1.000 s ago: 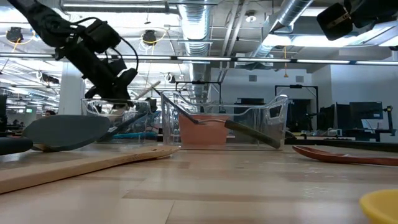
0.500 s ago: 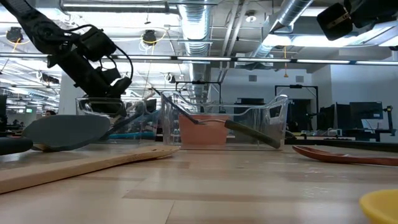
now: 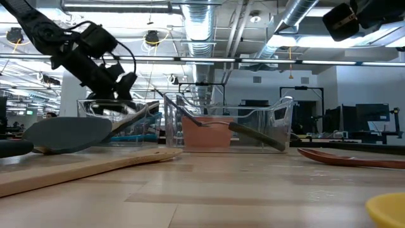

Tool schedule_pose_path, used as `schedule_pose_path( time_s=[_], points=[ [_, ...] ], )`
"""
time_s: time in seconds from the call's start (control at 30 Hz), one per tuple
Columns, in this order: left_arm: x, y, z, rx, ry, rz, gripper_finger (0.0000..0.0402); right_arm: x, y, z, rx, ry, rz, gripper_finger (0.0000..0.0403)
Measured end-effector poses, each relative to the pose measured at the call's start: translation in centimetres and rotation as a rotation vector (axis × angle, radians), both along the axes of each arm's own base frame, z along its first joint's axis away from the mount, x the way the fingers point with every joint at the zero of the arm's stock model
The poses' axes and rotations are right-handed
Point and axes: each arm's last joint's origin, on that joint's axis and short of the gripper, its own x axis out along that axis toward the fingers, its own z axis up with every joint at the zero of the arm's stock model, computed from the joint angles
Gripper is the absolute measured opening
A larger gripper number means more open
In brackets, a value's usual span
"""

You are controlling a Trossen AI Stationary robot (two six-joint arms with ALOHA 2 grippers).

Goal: Pick & Place Kitchen Items
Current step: Adjust the dark brown wooden spoon

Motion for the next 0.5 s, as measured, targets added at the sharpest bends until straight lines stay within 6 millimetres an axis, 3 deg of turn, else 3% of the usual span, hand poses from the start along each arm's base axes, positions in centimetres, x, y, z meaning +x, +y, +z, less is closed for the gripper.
schedule_pose_path(
  time_s=[0.2, 0.5],
  points=[
    [0.3, -0.1, 2.3, 0.091, -0.183, -0.078, 0.0172, -0.1, 0.0, -0.1, 0.003, 0.015, -0.005, 0.0],
    [-0.4, -2.2, 5.9, 0.091, -0.45, -0.392, 0.0128, 0.0, 0.0, 0.1, 0.008, -0.004, -0.004, 0.0]
  ],
)
